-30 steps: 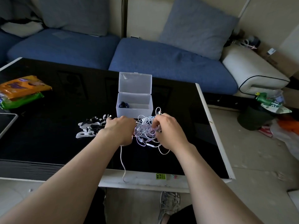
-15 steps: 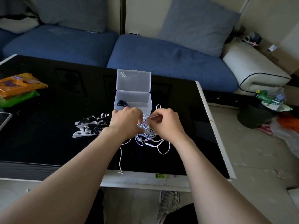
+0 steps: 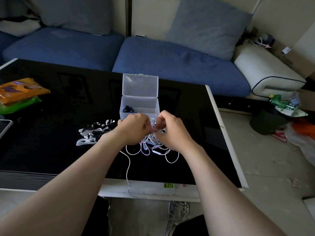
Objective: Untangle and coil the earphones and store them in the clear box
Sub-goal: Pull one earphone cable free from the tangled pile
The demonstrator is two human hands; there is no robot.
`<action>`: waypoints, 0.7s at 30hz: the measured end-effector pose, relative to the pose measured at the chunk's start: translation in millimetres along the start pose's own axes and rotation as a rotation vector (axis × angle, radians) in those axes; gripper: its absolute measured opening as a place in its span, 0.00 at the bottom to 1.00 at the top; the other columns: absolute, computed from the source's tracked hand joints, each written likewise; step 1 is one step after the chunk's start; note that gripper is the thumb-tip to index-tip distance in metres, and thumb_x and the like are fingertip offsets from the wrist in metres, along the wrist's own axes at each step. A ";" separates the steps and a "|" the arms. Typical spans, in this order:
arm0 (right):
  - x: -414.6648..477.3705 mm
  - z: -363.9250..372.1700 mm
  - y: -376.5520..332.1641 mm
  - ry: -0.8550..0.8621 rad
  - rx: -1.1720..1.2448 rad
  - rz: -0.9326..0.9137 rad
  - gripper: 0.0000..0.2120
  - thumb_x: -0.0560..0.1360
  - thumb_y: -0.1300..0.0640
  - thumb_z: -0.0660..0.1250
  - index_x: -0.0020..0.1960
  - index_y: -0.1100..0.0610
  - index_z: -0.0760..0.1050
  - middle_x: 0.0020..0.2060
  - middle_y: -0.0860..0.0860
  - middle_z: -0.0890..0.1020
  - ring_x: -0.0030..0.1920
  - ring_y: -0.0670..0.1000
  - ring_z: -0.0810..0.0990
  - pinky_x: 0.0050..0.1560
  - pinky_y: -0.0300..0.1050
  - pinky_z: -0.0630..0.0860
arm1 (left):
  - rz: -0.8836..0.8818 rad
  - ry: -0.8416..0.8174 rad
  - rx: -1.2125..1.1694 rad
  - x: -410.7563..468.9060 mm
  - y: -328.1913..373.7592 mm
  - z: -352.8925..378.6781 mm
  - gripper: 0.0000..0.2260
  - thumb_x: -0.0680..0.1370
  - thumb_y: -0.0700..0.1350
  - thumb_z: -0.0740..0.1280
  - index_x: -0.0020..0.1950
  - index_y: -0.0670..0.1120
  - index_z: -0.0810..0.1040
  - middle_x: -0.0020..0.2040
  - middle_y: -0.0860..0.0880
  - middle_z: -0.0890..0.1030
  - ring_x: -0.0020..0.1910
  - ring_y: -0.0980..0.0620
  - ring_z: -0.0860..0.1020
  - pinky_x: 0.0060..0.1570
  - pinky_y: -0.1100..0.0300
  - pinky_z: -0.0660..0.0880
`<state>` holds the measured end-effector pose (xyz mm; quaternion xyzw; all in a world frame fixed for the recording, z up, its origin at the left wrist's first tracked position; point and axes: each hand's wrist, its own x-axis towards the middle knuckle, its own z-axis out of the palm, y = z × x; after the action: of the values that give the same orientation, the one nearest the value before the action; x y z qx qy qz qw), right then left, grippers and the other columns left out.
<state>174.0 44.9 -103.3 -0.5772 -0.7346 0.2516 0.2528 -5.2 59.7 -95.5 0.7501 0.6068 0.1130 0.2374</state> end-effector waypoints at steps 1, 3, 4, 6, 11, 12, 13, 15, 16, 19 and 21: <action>0.5 -0.4 -0.8 0.018 -0.013 -0.016 0.12 0.73 0.62 0.76 0.47 0.51 0.73 0.41 0.46 0.83 0.42 0.47 0.83 0.43 0.51 0.81 | 0.021 0.003 -0.054 -0.6 1.0 -1.4 0.10 0.82 0.57 0.68 0.49 0.51 0.79 0.45 0.55 0.84 0.50 0.49 0.80 0.58 0.45 0.77; 1.6 -2.8 -2.9 0.073 -0.002 -0.030 0.11 0.74 0.62 0.75 0.46 0.50 0.74 0.38 0.47 0.82 0.37 0.45 0.80 0.37 0.46 0.79 | 0.060 -0.001 -0.144 -3.2 3.9 -4.6 0.07 0.82 0.52 0.67 0.50 0.50 0.78 0.42 0.55 0.84 0.45 0.51 0.81 0.51 0.50 0.80; 1.5 -4.8 -4.8 0.105 0.017 -0.034 0.11 0.74 0.62 0.74 0.46 0.50 0.74 0.36 0.47 0.81 0.35 0.45 0.79 0.35 0.42 0.77 | 0.068 -0.009 -0.159 -5.0 5.3 -6.1 0.05 0.82 0.49 0.68 0.52 0.49 0.77 0.42 0.54 0.84 0.44 0.51 0.82 0.47 0.53 0.79; -0.3 -9.3 -11.1 0.179 0.084 -0.039 0.09 0.75 0.62 0.73 0.45 0.51 0.75 0.33 0.48 0.81 0.32 0.45 0.78 0.35 0.38 0.74 | 0.073 -0.003 -0.125 -8.1 5.1 -8.9 0.04 0.79 0.47 0.69 0.52 0.50 0.76 0.44 0.53 0.81 0.45 0.50 0.81 0.45 0.55 0.78; -2.9 -25.4 -18.2 0.406 0.308 0.141 0.03 0.78 0.54 0.71 0.45 0.51 0.80 0.33 0.49 0.80 0.34 0.49 0.80 0.39 0.44 0.77 | -0.020 0.095 0.019 -10.2 -1.5 -13.3 0.11 0.82 0.53 0.63 0.44 0.50 0.78 0.42 0.50 0.80 0.47 0.43 0.79 0.50 0.49 0.77; -2.2 -28.1 -17.1 0.429 0.335 0.207 0.05 0.79 0.53 0.69 0.45 0.51 0.80 0.34 0.50 0.82 0.36 0.49 0.81 0.40 0.45 0.76 | -0.045 0.124 0.034 -11.1 -0.5 -14.0 0.14 0.83 0.53 0.61 0.43 0.48 0.78 0.40 0.50 0.79 0.46 0.42 0.79 0.48 0.50 0.74; -1.1 -30.4 -15.8 0.459 0.363 0.290 0.07 0.80 0.52 0.67 0.45 0.52 0.81 0.36 0.50 0.82 0.37 0.49 0.81 0.40 0.46 0.75 | -0.075 0.148 0.043 -12.4 0.4 -14.8 0.17 0.84 0.54 0.60 0.42 0.46 0.77 0.39 0.49 0.78 0.44 0.42 0.78 0.48 0.50 0.71; 0.3 -36.2 -14.9 0.568 0.471 0.490 0.12 0.82 0.54 0.61 0.44 0.54 0.80 0.37 0.51 0.82 0.38 0.51 0.80 0.41 0.47 0.72 | -0.134 0.192 0.051 -13.0 1.0 -14.9 0.21 0.85 0.55 0.56 0.40 0.46 0.77 0.40 0.49 0.77 0.44 0.42 0.76 0.51 0.48 0.68; 0.0 -39.2 -13.8 0.614 0.509 0.579 0.14 0.83 0.56 0.59 0.44 0.55 0.81 0.38 0.51 0.82 0.39 0.52 0.79 0.43 0.46 0.71 | -0.153 0.210 0.047 -13.0 0.8 -15.6 0.21 0.85 0.54 0.55 0.40 0.46 0.78 0.40 0.49 0.78 0.45 0.42 0.76 0.52 0.48 0.67; -5.0 -43.4 -5.1 0.514 0.293 0.614 0.14 0.85 0.57 0.57 0.55 0.56 0.82 0.47 0.52 0.83 0.45 0.51 0.81 0.53 0.48 0.75 | -0.139 0.233 -0.155 -10.5 1.4 -20.9 0.19 0.83 0.51 0.58 0.37 0.49 0.82 0.37 0.51 0.82 0.44 0.44 0.80 0.50 0.51 0.74; -7.9 -40.3 -3.5 0.391 0.049 0.559 0.11 0.83 0.57 0.61 0.60 0.52 0.79 0.52 0.52 0.83 0.55 0.56 0.81 0.64 0.54 0.75 | -0.146 0.235 -0.301 -12.2 7.7 -25.5 0.19 0.83 0.49 0.61 0.35 0.49 0.83 0.34 0.50 0.83 0.42 0.47 0.82 0.44 0.55 0.77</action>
<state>199.8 39.6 -71.6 -0.7872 -0.4795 0.2134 0.3238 -13.2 52.3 -68.3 0.6420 0.6593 0.2715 0.2819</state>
